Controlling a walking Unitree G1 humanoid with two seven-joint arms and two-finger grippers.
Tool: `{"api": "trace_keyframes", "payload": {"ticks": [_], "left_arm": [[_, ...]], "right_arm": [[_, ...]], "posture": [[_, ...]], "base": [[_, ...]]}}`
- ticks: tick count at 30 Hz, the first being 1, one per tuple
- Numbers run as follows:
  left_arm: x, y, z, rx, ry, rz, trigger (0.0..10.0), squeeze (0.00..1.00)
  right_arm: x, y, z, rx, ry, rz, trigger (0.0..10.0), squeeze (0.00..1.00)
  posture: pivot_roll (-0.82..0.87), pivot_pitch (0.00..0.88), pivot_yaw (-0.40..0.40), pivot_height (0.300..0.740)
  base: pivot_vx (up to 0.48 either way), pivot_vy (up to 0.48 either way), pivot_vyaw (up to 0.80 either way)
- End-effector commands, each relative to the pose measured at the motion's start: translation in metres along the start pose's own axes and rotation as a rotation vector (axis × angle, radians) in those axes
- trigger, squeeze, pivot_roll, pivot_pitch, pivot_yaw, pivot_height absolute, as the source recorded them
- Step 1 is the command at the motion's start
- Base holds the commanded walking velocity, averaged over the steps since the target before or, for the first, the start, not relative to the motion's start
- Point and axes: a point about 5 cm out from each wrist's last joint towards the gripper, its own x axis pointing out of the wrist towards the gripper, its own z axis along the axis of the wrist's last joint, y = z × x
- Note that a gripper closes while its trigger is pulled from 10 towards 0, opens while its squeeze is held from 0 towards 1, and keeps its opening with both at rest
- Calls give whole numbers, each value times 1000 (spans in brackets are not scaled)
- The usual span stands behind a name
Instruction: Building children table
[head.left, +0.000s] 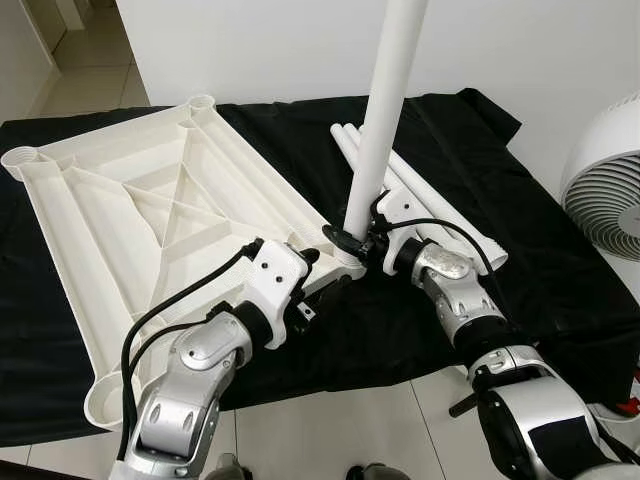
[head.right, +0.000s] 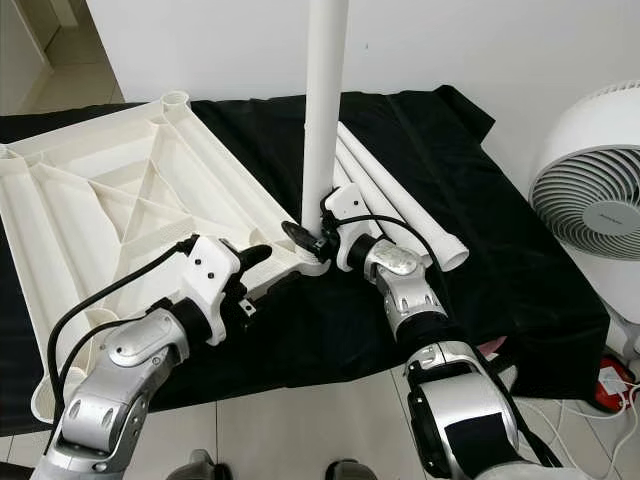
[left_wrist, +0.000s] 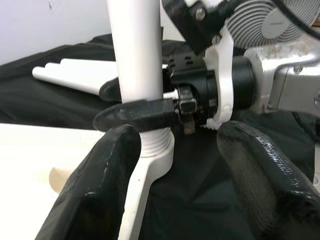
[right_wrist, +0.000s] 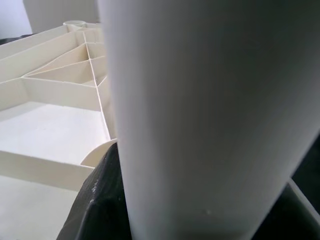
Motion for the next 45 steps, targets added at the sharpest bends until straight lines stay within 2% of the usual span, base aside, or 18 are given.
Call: {"api": "trace_keyframes", "payload": {"ticks": [1, 4, 5, 7, 15, 24, 26, 29, 30, 32, 33, 35, 45], "left_arm": [[1, -1, 0, -7, -2, 8, 10000, 0], [1, -1, 0, -9, -3, 6, 10000, 0], [2, 0, 1, -9, -6, 2, 10000, 0], [2, 0, 1, -8, -7, 0, 10000, 0], [4, -1, 2, -11, -14, -8, 10000, 0], [4, -3, 2, -18, -19, -12, 10000, 0], [4, -3, 2, -18, -19, -12, 10000, 0], [4, -4, 2, -19, -20, -7, 10000, 0], [4, -4, 2, -19, -20, -7, 10000, 0], [5, -5, 1, -19, -22, -5, 10000, 0], [5, -5, 1, -19, -22, -5, 10000, 0], [5, -5, 2, -20, -26, -5, 10000, 0], [6, -7, 2, -21, -31, -10, 10000, 0]], "right_arm": [[-4, -1, -6, 25, 13, -35, 10000, 0], [-5, -1, -8, 31, 15, -54, 10000, 0], [-8, -2, -13, 71, 22, -116, 10000, 0], [-9, -3, -15, 93, 23, -138, 10000, 0], [-8, -3, -16, 88, 24, -174, 10000, 0], [-1, 0, -14, 67, 51, -358, 10000, 0], [-1, 0, -14, 67, 51, -358, 10000, 0], [0, 11, -10, 104, 34, -556, 10000, 0], [0, 11, -10, 104, 34, -556, 10000, 0], [1, 22, -5, 109, 22, -668, 10000, 0], [1, 22, -5, 109, 22, -668, 10000, 0], [0, 29, -2, 114, 6, -743, 10000, 0], [-2, 37, 1, 146, -13, -744, 10000, 0]], "posture": [[-26, 59, 9, 740], [-28, 60, 13, 740], [-33, 64, 18, 740], [-33, 64, 18, 740], [-34, 65, 19, 740], [-32, 67, 10, 740], [-32, 67, 10, 740], [-30, 61, -3, 740], [-30, 61, -3, 740], [-30, 56, -9, 740], [-30, 56, -9, 740], [-32, 54, -11, 740], [-33, 48, -9, 740]], "base": [[0, 0, 0], [0, 0, 0], [0, 0, 0], [0, 0, 0], [0, 0, 0], [0, 0, 0], [0, 0, 0], [0, 0, 0], [0, 0, 0], [0, 0, 0], [0, 0, 0], [0, 0, 0], [0, 0, 0]]}}
